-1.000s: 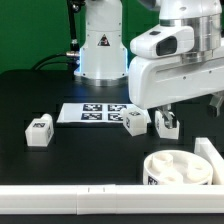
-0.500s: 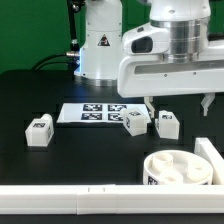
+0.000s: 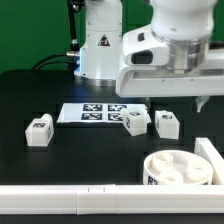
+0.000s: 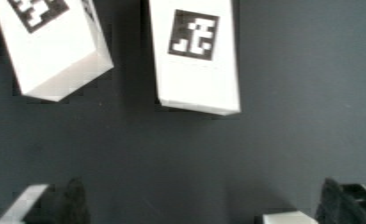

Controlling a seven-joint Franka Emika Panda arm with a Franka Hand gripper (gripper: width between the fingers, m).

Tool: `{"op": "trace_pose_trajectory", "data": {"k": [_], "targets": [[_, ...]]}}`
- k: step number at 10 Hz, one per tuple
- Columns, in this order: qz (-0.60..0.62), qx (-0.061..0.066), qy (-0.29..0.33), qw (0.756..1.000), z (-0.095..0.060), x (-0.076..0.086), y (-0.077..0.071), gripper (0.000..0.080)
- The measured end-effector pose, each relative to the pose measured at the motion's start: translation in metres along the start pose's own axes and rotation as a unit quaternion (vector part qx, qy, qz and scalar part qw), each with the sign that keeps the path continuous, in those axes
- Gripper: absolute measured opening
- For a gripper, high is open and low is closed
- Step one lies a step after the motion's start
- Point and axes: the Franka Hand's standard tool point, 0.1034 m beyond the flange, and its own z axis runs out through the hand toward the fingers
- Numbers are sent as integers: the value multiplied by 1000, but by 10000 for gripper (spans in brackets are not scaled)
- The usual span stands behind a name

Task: Assemble stool

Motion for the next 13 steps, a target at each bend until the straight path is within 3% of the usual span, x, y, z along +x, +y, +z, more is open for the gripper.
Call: {"op": "trace_pose_trajectory", "data": {"k": [2,3,4,6,8,11,13], "targets": [[-17,-11,-30,999,14,-8,-16,649],[-18,-12,-75,997,15,-16,-13,649],[-16,-13,-94,995,15,-11,-12,649],[-7,-16,-185,983,26,-20,-4,649],[-8,-21,-240,971,26,-22,-2,649],[-8,-21,-244,969,29,-19,-2,649],[2,-28,-266,964,52,-26,-1,649]]}}
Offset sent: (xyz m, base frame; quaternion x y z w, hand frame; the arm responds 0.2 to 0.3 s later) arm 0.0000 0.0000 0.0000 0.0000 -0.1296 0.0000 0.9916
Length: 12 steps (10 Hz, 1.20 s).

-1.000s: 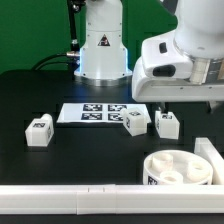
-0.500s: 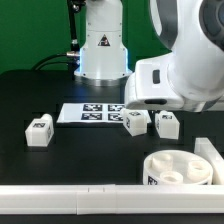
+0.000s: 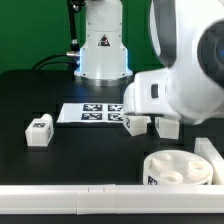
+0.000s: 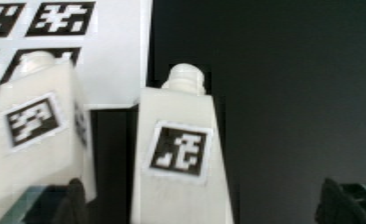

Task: Assemble stool

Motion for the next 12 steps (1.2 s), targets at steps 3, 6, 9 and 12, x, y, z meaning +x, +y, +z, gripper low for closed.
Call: {"op": "trace_pose_trajectory", "data": {"k": [3,6,9,12], "targets": [[5,-1,-6,1000,11,6,6,649],[3,-4,-8,1000,18,9,3,649],[3,-4,-9,1000,18,8,3,321],[-9,-7,9,1000,-7,-2,-7,321]]}}
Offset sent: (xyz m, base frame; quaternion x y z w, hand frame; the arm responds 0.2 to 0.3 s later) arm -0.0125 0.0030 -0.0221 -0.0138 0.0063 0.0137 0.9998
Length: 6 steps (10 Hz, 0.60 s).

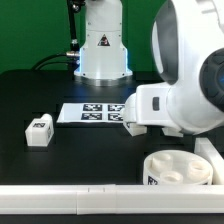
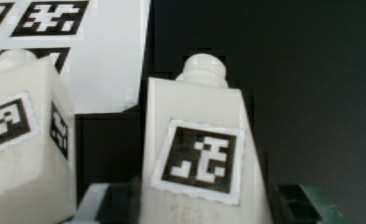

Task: Assemble stool

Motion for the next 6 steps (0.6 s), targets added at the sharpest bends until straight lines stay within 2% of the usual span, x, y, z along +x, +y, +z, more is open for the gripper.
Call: {"op": "trace_pose_trajectory", "data": {"k": [1,2,3,4,6], "targets": [[-18,0,4,1000,-20,-14,2,321],[-42,4,35,999,-48,-25,5,321],[-55,7,85,995,-65,-27,3,321],[-54,8,112,992,-59,-24,2,321],[-57,10,183,982,-64,-19,3,321]]}}
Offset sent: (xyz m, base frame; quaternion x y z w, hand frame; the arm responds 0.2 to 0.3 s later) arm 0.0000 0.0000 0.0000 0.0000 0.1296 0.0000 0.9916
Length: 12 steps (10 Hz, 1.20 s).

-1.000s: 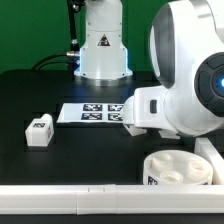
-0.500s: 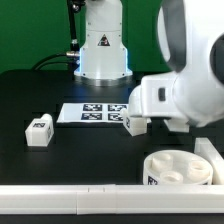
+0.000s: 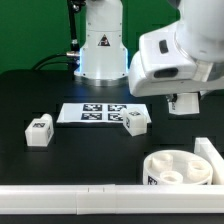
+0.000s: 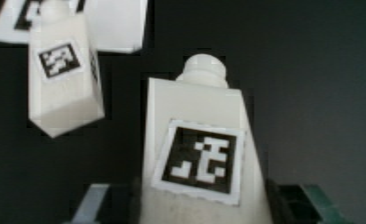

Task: Assemble stool

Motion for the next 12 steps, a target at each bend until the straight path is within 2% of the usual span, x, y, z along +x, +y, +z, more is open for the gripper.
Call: {"op": "trace_pose_trajectory", "data": {"k": [1,2,3,4,5,7,8,9,11,12], "targets": [[-23,-10,23,999,-15,1,10,322],[-46,-24,55,997,-49,3,19,322],[-77,-31,85,993,-85,3,23,322],[-79,-30,133,988,-113,4,24,322],[-36,-25,145,988,-114,-8,19,322],[-53,-31,223,973,-114,1,20,323],[-54,-33,242,968,-113,2,21,323],[-75,-46,288,953,-112,19,25,323],[-104,-64,369,922,-117,45,39,323],[-110,-73,408,903,-117,54,41,323]]}}
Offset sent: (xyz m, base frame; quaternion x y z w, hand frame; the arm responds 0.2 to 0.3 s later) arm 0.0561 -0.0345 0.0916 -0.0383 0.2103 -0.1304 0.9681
